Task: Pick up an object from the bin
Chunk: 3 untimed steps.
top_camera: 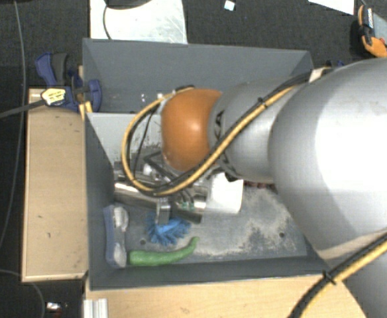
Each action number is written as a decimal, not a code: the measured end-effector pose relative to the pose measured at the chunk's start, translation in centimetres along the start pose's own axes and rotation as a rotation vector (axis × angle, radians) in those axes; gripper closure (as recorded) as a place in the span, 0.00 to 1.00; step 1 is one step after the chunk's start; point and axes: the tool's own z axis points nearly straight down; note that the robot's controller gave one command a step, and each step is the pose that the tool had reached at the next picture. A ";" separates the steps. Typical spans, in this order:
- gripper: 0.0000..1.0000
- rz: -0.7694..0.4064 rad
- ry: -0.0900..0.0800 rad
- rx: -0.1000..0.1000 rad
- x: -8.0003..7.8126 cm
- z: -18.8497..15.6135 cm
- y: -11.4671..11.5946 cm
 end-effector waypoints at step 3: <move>1.00 0.003 0.000 0.000 0.0 -4.0 -0.2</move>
Offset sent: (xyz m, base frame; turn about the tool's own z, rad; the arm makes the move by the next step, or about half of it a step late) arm 0.0001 -0.0007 0.0425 0.0008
